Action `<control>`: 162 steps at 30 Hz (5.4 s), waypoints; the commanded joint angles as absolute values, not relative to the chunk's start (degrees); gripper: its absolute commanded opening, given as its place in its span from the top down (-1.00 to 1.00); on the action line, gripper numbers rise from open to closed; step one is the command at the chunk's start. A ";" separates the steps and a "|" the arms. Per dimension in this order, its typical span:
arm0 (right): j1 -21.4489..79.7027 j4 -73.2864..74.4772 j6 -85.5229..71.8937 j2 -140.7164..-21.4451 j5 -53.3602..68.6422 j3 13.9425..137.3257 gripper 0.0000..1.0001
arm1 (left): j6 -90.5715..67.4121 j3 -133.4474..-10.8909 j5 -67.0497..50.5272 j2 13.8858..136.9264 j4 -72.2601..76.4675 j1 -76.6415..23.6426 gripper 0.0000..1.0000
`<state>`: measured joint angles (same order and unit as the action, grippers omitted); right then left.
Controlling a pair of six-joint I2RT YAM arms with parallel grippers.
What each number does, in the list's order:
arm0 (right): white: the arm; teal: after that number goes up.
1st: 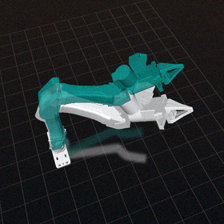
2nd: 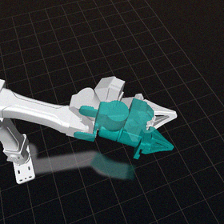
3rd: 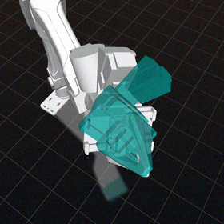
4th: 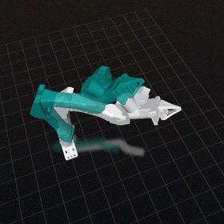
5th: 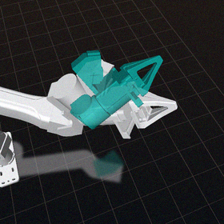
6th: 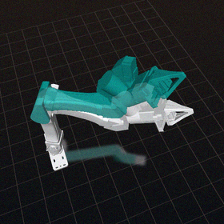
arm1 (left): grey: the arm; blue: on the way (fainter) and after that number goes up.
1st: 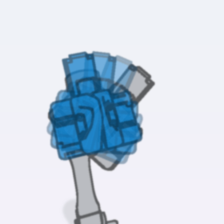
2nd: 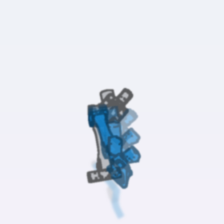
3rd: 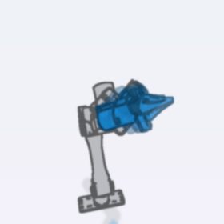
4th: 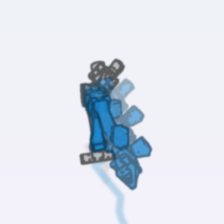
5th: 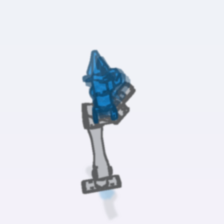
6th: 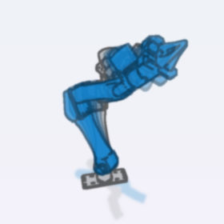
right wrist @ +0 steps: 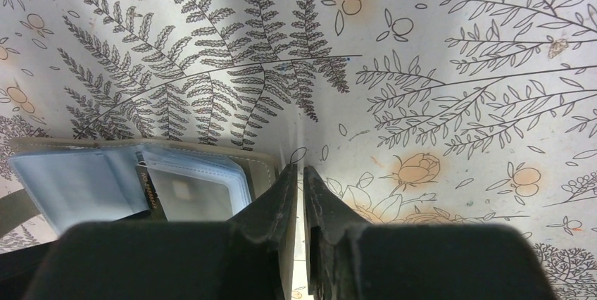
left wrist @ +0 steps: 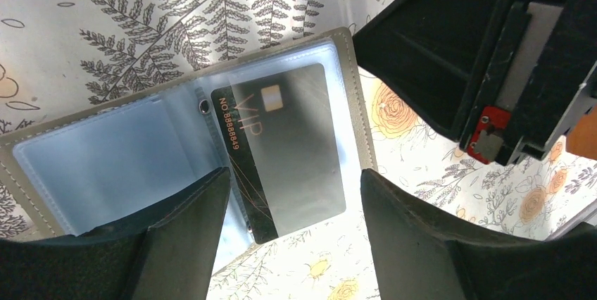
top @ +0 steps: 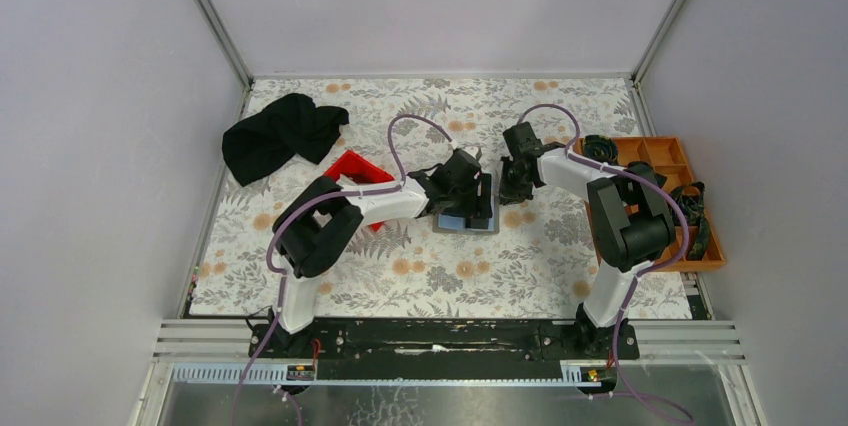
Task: Put the credit cards into the card holder
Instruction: Insert the credit card into the card holder, then pick up the credit card from the storage box.
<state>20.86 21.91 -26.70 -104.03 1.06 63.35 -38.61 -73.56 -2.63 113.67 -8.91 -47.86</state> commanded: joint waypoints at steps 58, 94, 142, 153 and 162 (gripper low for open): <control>21.44 22.34 -26.48 -97.42 -3.32 65.54 0.35 | -38.27 -78.67 4.80 106.50 -15.21 -48.01 -0.49; 48.69 30.53 -5.02 -132.32 16.85 128.90 0.07 | -84.37 -42.93 44.86 54.84 -45.83 -48.52 -0.44; 50.88 26.81 -8.07 -143.50 22.95 136.85 0.53 | -105.82 -39.13 52.07 46.04 -60.32 -48.47 -0.50; 51.38 27.33 -7.42 -140.78 22.36 135.71 0.60 | -106.26 -38.76 51.03 46.40 -60.24 -48.48 -0.50; 51.44 27.60 -7.38 -139.65 22.54 135.32 0.60 | -106.01 -39.26 51.12 46.83 -59.95 -48.52 -0.50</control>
